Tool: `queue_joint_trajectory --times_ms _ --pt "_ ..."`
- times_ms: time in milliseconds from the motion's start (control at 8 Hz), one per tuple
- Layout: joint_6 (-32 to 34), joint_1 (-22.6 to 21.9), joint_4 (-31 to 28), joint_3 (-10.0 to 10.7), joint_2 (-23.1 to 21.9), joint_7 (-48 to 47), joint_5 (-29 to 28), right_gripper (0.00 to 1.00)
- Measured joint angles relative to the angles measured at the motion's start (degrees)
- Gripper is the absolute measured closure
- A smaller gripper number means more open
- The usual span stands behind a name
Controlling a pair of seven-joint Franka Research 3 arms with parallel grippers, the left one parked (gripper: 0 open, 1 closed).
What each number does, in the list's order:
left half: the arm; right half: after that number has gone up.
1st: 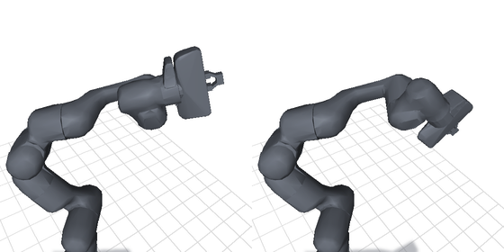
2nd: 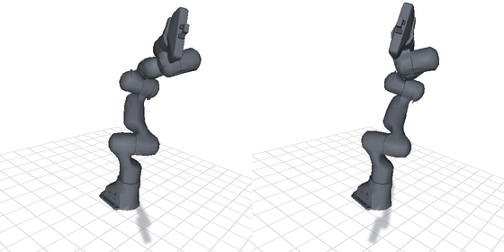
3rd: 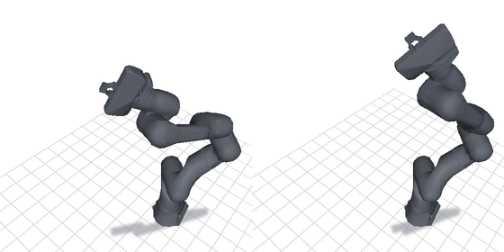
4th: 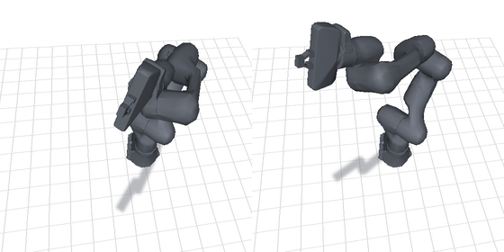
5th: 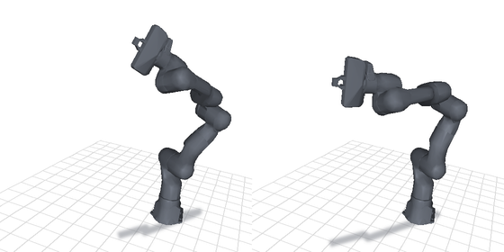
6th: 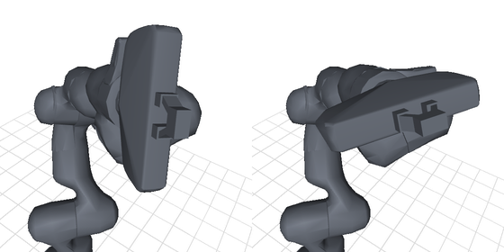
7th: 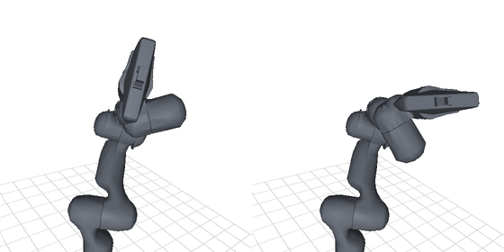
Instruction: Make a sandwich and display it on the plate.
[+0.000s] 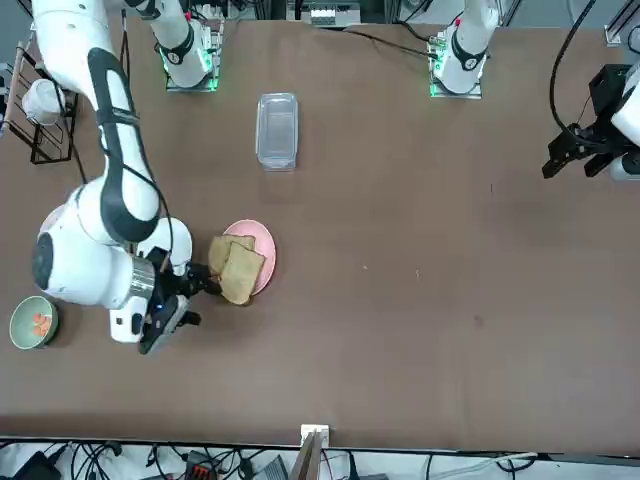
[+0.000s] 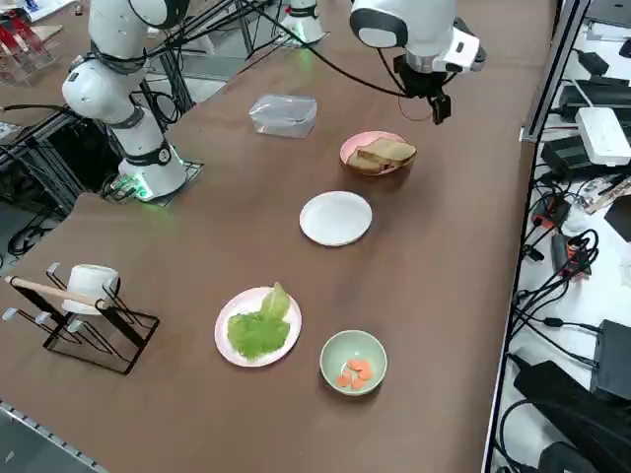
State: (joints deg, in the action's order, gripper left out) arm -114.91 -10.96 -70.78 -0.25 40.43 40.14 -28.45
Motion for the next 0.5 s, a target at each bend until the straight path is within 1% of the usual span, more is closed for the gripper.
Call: queue_joint_trajectory --times_ms 250,500 --pt "-0.03 0.09 0.13 -0.01 0.63 0.28 0.0 0.0" --pt "-0.03 0.22 0.15 0.0 1.98 4.49 0.01 0.0"
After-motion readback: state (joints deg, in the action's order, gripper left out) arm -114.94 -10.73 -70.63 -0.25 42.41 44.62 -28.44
